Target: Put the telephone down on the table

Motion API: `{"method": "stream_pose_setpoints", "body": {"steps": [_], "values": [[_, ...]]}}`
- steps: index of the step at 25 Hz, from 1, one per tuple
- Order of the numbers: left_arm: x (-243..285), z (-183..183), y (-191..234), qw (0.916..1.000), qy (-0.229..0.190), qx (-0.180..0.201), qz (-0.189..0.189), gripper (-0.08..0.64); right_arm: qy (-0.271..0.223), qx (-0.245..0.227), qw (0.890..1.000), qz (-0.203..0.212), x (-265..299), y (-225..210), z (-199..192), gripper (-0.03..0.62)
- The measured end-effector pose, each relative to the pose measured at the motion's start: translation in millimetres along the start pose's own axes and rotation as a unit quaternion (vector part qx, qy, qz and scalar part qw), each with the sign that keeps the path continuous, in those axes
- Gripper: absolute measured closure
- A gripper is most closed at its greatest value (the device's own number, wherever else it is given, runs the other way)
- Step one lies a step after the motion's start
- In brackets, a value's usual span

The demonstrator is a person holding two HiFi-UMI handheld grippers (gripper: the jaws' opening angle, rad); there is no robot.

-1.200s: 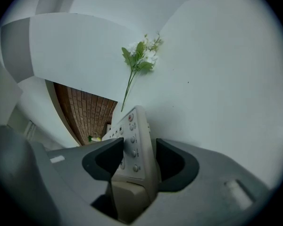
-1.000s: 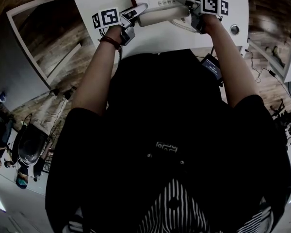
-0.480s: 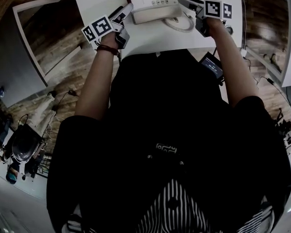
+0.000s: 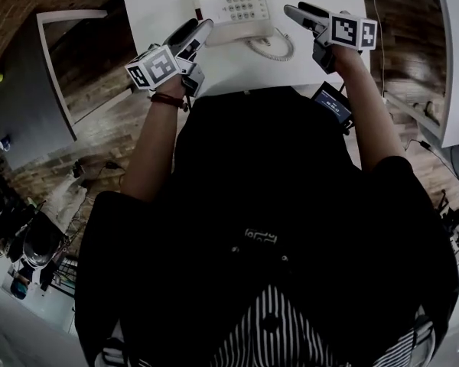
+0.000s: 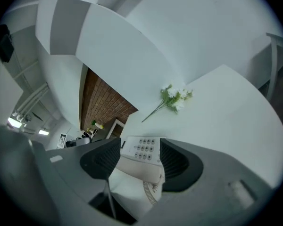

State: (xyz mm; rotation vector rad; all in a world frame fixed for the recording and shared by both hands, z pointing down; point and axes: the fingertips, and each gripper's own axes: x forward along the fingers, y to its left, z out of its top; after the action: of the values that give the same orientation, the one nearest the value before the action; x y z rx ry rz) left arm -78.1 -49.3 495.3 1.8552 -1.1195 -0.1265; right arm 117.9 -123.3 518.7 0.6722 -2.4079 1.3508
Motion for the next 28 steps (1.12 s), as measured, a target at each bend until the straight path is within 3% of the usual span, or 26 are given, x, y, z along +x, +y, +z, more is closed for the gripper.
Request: {"method": "stream_pose_setpoints", "body": {"steps": [3,5,6,7,8,11,18,22,28], "values": [[-2,18,-37,0.9977,-0.023,0.063,-0.006,0.34,-0.022,-0.032,0.999,0.01,-16,25,16,0.344],[-5,25,-61,0.9943,-0.029,0.102,0.004,0.436,-0.033,-0.072,0.997,0.014,-27,47,24,0.376],[-6,28,-73,0.9927,-0.029,0.117,0.009,0.492,-0.036,-0.099,0.994,0.021,-31,61,27,0.41],[-6,31,-85,0.9917,-0.03,0.125,0.008,0.531,-0.034,-0.127,0.991,0.034,-35,76,27,0.52],[-5,35,-98,0.9914,-0.034,0.126,-0.003,0.543,-0.029,-0.15,0.987,0.051,-38,90,27,0.583],[3,45,-131,0.9879,-0.039,0.146,-0.035,0.552,-0.025,-0.167,0.981,0.092,-44,114,24,0.589],[11,29,-167,0.969,-0.009,0.245,-0.032,0.552,-0.062,-0.203,0.973,0.088,-63,135,32,0.589],[13,21,-175,0.9635,-0.003,0.266,-0.034,0.552,-0.054,-0.219,0.97,0.086,-66,136,32,0.589],[11,20,-171,0.9643,-0.004,0.263,-0.03,0.552,-0.058,-0.205,0.973,0.087,-65,132,29,0.589]]}}
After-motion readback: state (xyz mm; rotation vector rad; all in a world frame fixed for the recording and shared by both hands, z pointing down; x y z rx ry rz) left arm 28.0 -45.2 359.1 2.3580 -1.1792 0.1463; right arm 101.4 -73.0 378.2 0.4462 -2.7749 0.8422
